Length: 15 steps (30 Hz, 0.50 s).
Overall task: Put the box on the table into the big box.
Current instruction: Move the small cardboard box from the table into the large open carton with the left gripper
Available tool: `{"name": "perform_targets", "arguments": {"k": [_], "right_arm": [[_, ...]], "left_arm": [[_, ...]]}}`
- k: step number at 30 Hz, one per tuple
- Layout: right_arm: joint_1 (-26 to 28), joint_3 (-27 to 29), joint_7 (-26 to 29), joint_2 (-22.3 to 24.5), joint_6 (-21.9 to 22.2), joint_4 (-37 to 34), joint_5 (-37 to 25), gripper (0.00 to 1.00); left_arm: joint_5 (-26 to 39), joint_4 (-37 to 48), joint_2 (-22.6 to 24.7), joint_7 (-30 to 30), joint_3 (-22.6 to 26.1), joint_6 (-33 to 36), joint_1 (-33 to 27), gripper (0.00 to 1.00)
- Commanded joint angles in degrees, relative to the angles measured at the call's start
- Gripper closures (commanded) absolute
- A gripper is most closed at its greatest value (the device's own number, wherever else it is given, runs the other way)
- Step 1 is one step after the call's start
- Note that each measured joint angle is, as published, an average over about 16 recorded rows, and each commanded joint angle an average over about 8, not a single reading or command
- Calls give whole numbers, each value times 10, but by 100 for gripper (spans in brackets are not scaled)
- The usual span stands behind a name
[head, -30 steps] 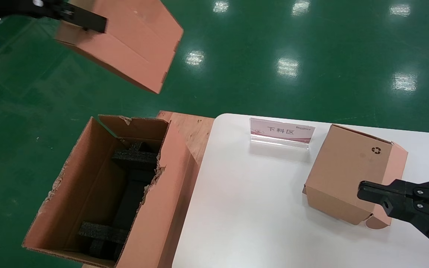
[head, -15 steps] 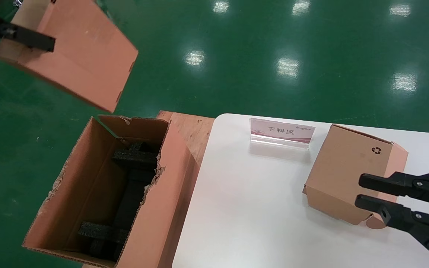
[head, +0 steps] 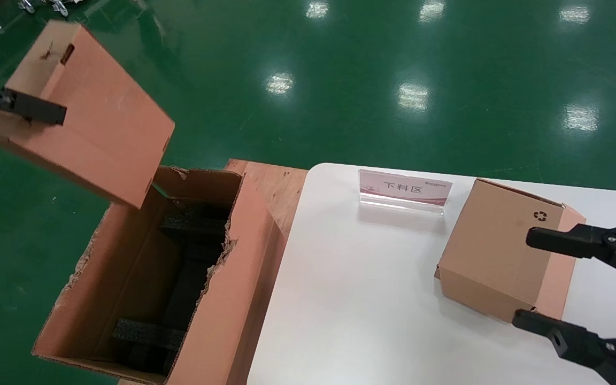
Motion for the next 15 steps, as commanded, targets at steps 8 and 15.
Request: {"name": "perform_targets", "arguments": {"k": [8,15], "right_arm": [[0,0,0,0,0,0,0,0],[0,0,0,0,0,0,0,0]], "left_arm": [[-20,21,24,-35,124,2,-37,100],[-66,62,65,-46,246,2,-69,100]]}}
